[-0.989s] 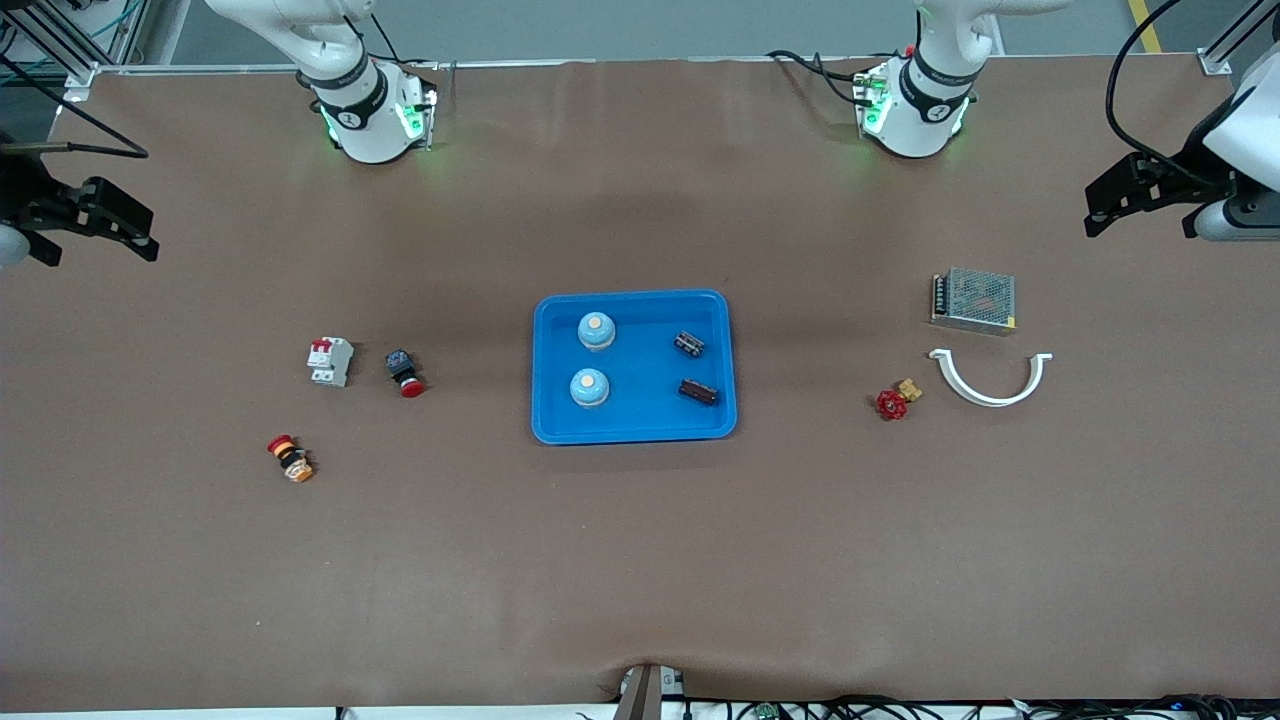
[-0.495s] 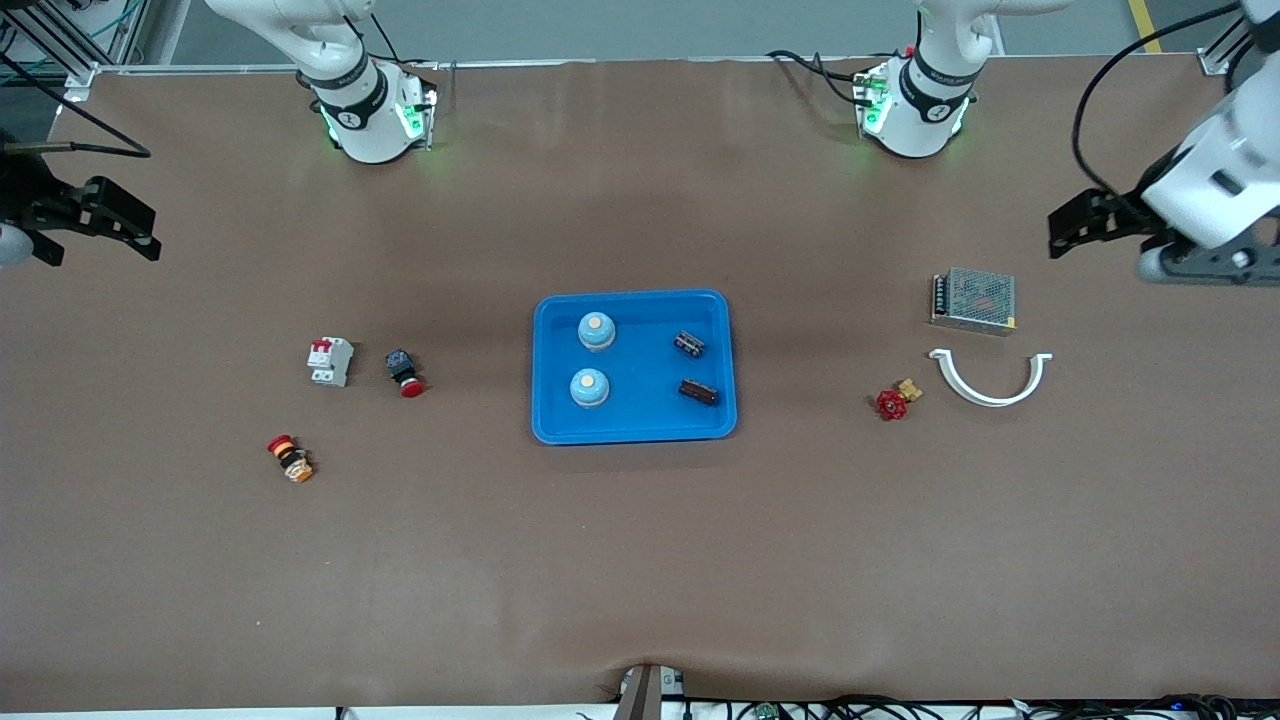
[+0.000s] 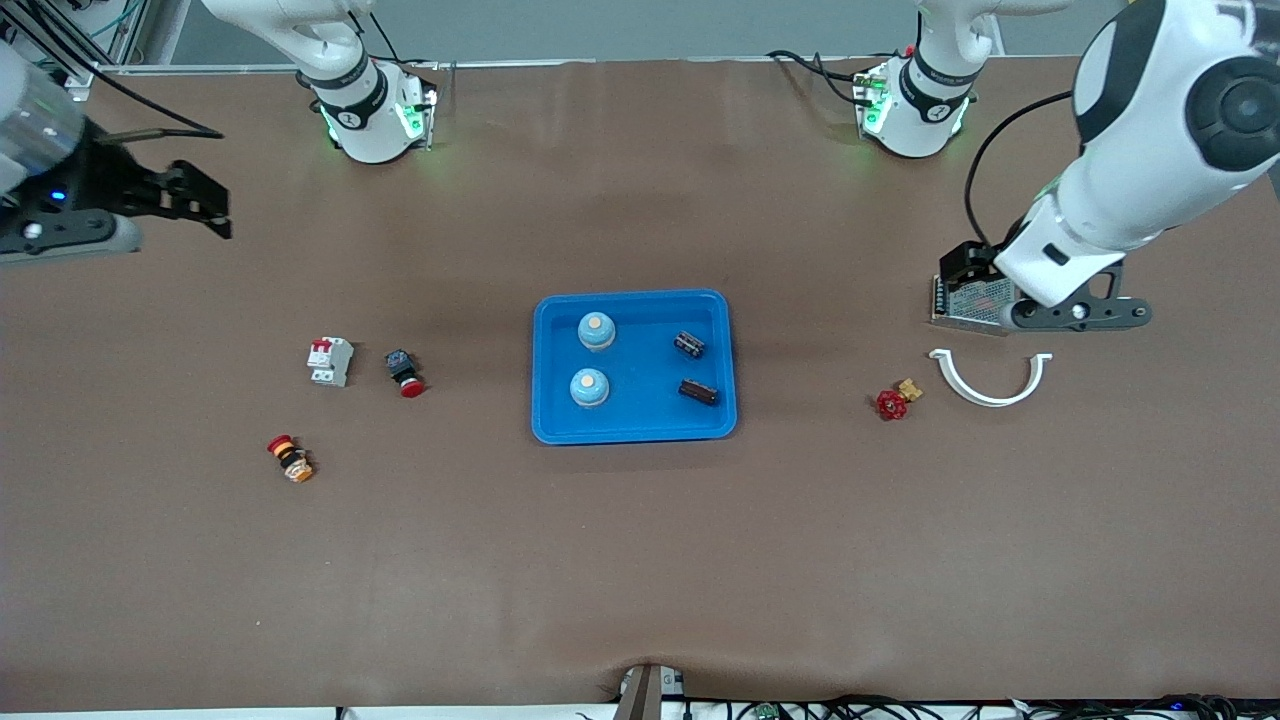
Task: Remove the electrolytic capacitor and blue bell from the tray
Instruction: 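Move the right gripper and the left gripper toward the blue tray, then grasp a blue bell with the right gripper while the left gripper grasps a capacitor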
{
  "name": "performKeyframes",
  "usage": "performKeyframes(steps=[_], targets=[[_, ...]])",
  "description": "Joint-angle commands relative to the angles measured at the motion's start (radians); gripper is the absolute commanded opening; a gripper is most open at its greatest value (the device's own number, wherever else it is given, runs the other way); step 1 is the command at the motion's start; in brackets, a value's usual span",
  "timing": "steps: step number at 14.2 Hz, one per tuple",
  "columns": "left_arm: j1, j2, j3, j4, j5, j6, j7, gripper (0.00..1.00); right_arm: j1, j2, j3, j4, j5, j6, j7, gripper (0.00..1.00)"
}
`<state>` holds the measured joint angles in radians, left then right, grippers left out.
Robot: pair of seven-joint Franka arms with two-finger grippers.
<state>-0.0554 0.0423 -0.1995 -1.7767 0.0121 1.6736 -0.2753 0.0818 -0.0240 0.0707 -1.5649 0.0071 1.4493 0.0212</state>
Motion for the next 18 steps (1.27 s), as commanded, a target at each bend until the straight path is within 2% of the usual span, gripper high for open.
performKeyframes(steps=[1, 3, 6, 9, 14, 18], targets=[[-0.001, -0.025, -0.067, -0.108, -0.026, 0.101, -0.144, 1.0, 0.03, 0.051, -0.005, 0.016, 0.065, -0.004, 0.115, 1.0], [-0.012, 0.004, -0.11, -0.148, -0.026, 0.181, -0.289, 1.0, 0.068, 0.082, -0.005, 0.005, 0.07, 0.008, 0.132, 1.0], [-0.066, 0.097, -0.159, -0.152, -0.02, 0.268, -0.532, 1.0, 0.134, 0.09, -0.005, -0.102, 0.07, 0.135, 0.14, 1.0], [-0.165, 0.189, -0.161, -0.148, -0.014, 0.394, -0.763, 1.0, 0.234, 0.107, -0.005, -0.202, 0.071, 0.296, 0.317, 1.0], [-0.273, 0.347, -0.158, -0.133, 0.061, 0.599, -1.04, 1.0, 0.334, 0.212, -0.005, -0.213, 0.07, 0.43, 0.44, 1.0], [-0.334, 0.479, -0.158, -0.041, 0.167, 0.643, -1.235, 0.88, 0.406, 0.291, -0.005, -0.239, 0.07, 0.567, 0.537, 1.0]])
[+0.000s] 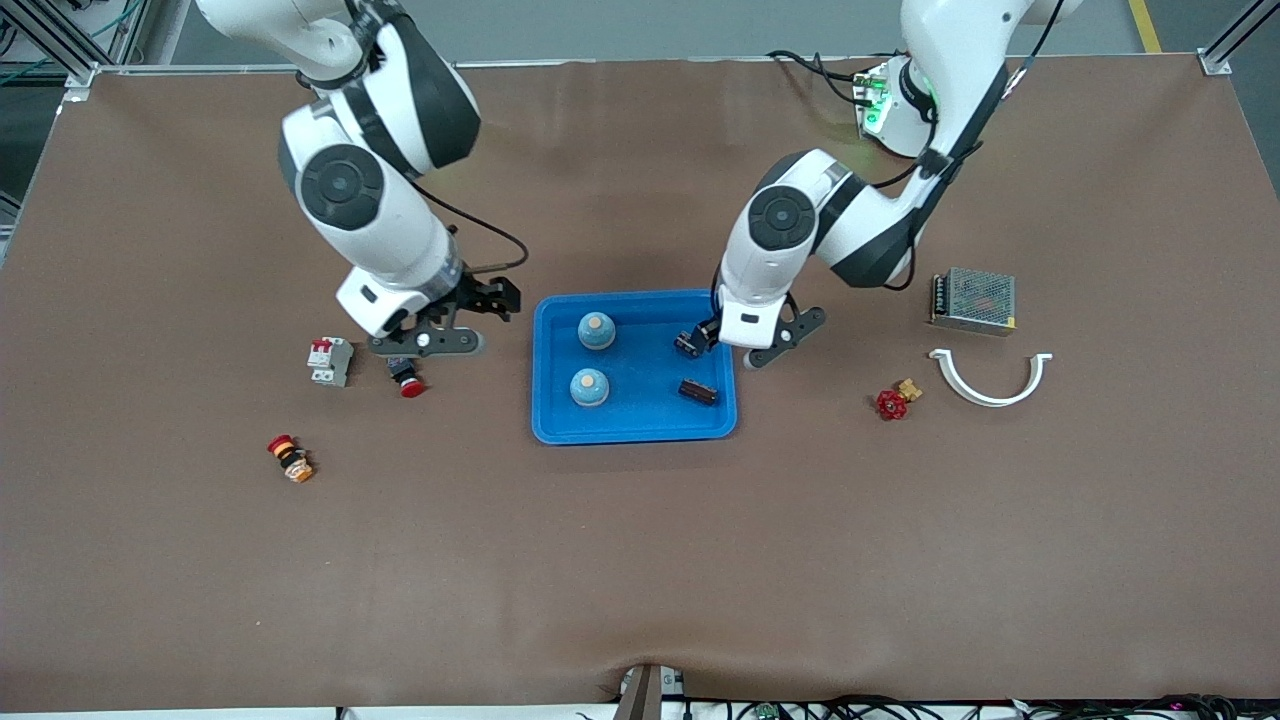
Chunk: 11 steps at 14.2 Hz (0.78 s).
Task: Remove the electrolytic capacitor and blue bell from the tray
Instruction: 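Grasp a blue bell with the right gripper while the left gripper grasps a capacitor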
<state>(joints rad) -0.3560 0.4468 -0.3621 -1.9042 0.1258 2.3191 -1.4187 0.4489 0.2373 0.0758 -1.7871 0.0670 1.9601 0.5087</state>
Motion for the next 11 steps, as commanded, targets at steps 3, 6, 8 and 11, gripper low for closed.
performKeyframes(steps=[3, 6, 8, 11], targets=[[-0.075, 0.165, 0.006, 0.161, 0.127, -0.003, -0.213, 0.81, 0.082, 0.085, -0.01, -0.041, 0.008, 0.146, 0.071, 1.0], [-0.098, 0.213, 0.009, 0.169, 0.14, -0.001, -0.243, 0.72, 0.112, 0.143, -0.01, -0.043, 0.01, 0.215, 0.076, 1.0], [-0.1, 0.233, 0.009, 0.169, 0.143, -0.001, -0.281, 0.68, 0.137, 0.178, -0.01, -0.043, 0.008, 0.262, 0.111, 1.0], [-0.107, 0.246, 0.009, 0.155, 0.144, -0.003, -0.321, 0.57, 0.165, 0.192, -0.011, -0.064, 0.004, 0.307, 0.125, 1.0]])
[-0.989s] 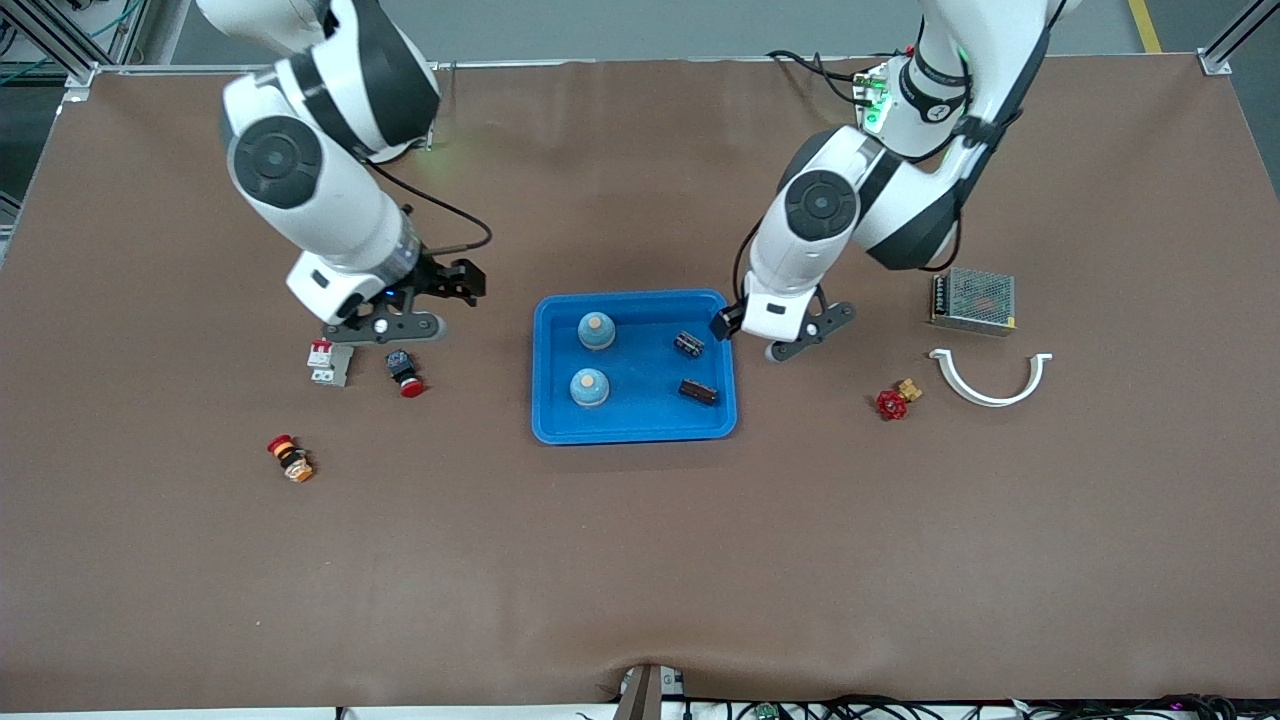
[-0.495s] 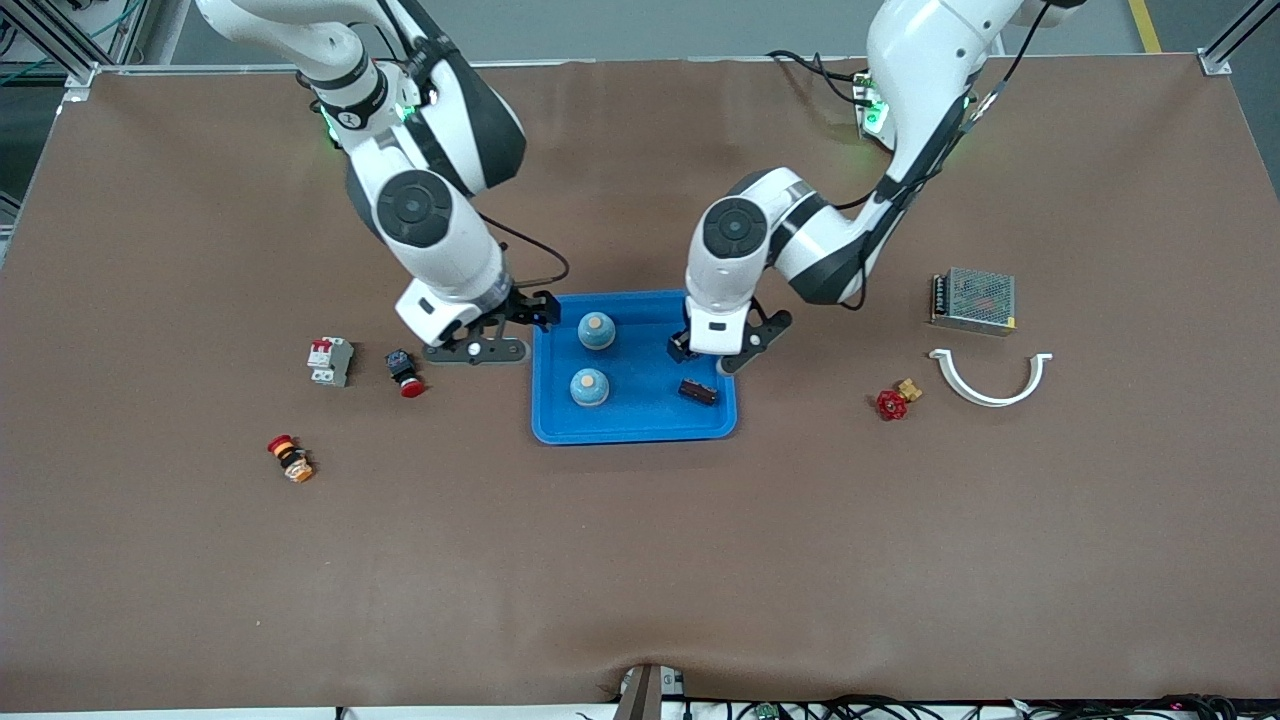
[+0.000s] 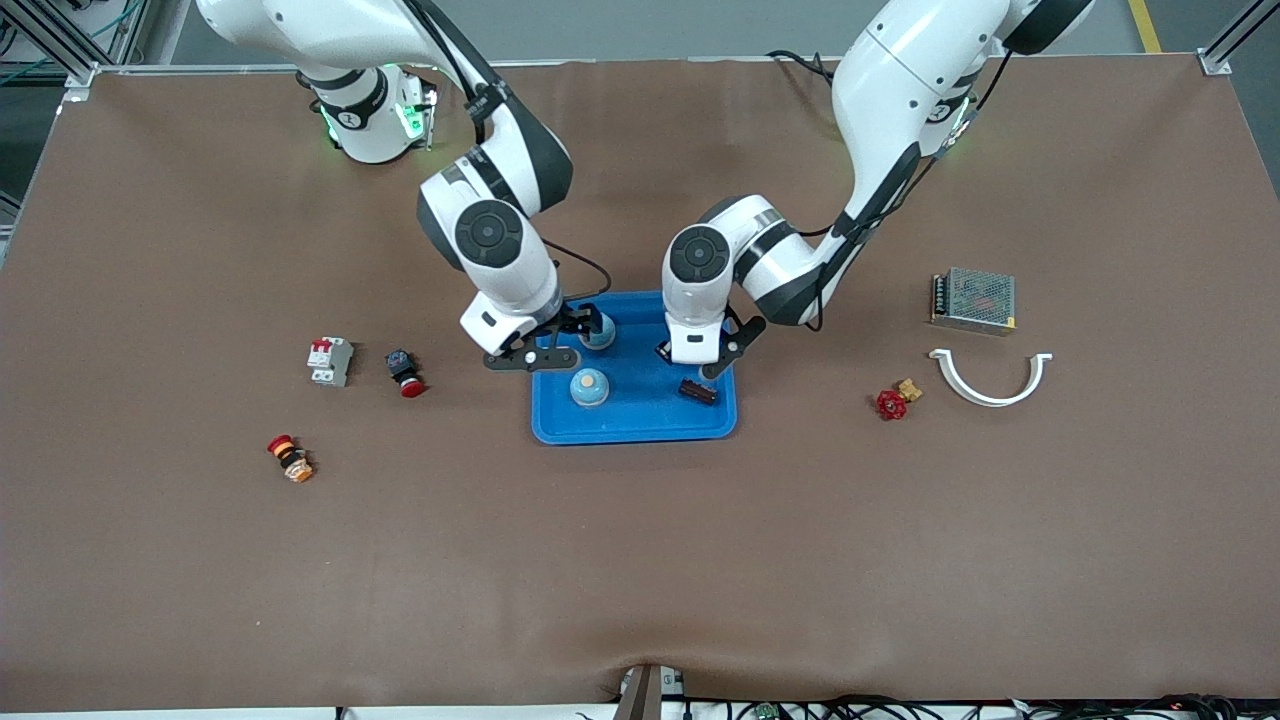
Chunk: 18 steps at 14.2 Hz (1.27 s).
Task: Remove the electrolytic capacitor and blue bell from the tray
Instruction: 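Grasp a blue bell with the right gripper while the left gripper grasps a capacitor, then carry the capacitor toward the white arc while the right gripper lifts the bell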
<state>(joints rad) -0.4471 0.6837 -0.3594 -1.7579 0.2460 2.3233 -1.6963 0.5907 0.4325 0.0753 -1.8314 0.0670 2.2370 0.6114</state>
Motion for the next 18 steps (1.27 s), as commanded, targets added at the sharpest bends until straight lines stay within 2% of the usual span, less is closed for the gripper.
performKeyframes(steps=[1, 2, 4, 7, 10, 18], targets=[[-0.016, 0.017, 0.007, 0.009, 0.024, -0.007, -0.048, 0.48, 0.024, -0.003, -0.011, -0.044, 0.002, 0.068, 0.022, 1.0], [-0.016, 0.022, 0.007, 0.011, 0.022, -0.007, -0.048, 0.35, 0.032, -0.003, -0.011, -0.074, 0.002, 0.116, 0.022, 1.0], [-0.007, 0.014, 0.007, 0.012, 0.022, -0.013, -0.048, 0.03, 0.04, 0.009, -0.011, -0.115, 0.002, 0.191, 0.022, 1.0], [0.01, -0.022, 0.008, 0.015, 0.022, -0.025, -0.037, 0.0, 0.055, 0.038, -0.011, -0.118, 0.002, 0.228, 0.022, 1.0], [0.039, -0.09, 0.008, 0.018, 0.024, -0.096, -0.02, 0.0, 0.075, 0.058, -0.011, -0.118, 0.002, 0.254, 0.045, 1.0], [0.195, -0.236, -0.001, 0.008, 0.007, -0.295, 0.251, 0.0, 0.113, 0.107, -0.014, -0.118, -0.003, 0.269, 0.056, 1.0]])
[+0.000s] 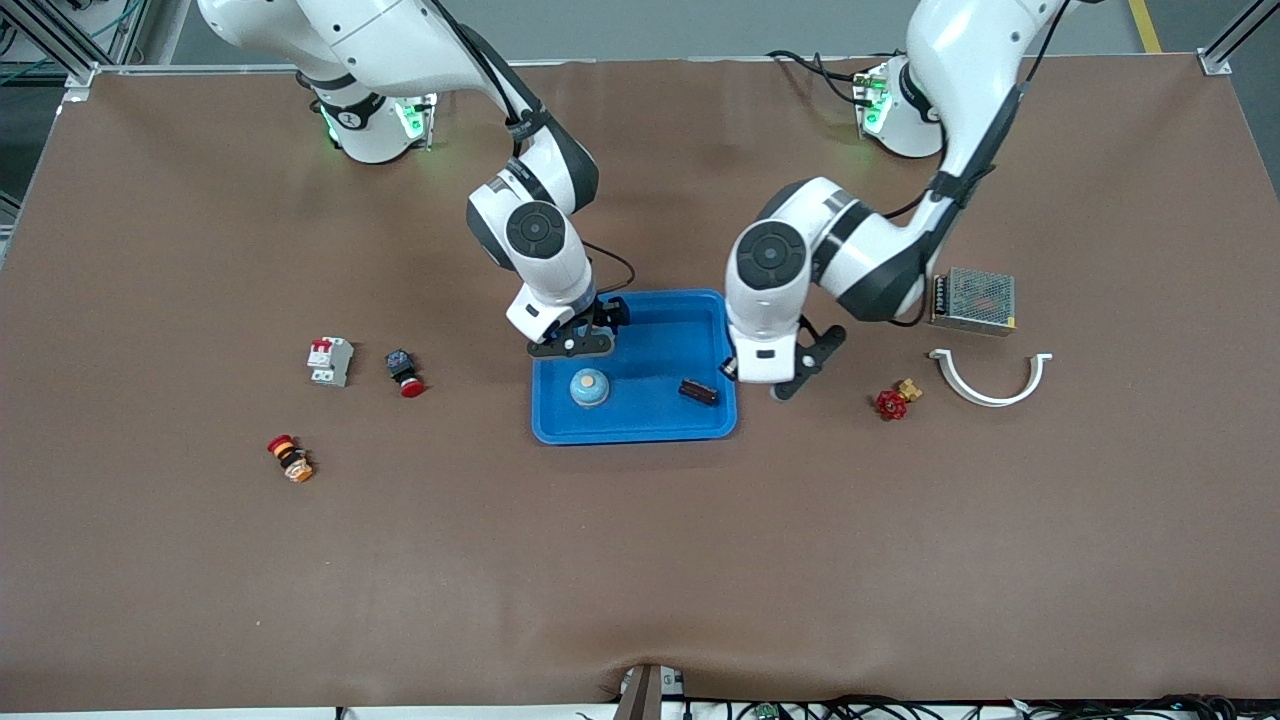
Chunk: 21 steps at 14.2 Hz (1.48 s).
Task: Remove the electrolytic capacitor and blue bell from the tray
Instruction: 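Carry the capacitor toward the white arc while the right gripper lifts the bell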
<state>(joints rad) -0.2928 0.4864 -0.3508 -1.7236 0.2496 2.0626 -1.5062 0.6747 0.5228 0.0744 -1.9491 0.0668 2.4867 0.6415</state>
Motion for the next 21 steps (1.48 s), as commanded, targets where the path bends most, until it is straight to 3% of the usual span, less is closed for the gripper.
performKeyframes(steps=[1, 6, 16, 21], targets=[[0.07, -0.054, -0.01, -0.037, 0.002, -0.051, 0.101, 0.0, 0.031, 0.028, -0.013, -0.002, -0.004, 0.03, 0.039, 1.0], [0.243, -0.101, -0.016, -0.117, 0.002, -0.056, 0.345, 0.0, 0.046, 0.046, -0.016, -0.001, -0.005, 0.038, 0.044, 1.0], [0.537, -0.075, -0.011, -0.189, 0.019, -0.055, 0.727, 0.0, 0.049, 0.065, -0.016, -0.001, -0.005, 0.052, 0.044, 1.0], [0.613, -0.048, -0.011, -0.24, 0.102, -0.013, 0.854, 0.0, 0.04, 0.063, -0.016, 0.004, -0.005, 0.043, 0.044, 0.57]])
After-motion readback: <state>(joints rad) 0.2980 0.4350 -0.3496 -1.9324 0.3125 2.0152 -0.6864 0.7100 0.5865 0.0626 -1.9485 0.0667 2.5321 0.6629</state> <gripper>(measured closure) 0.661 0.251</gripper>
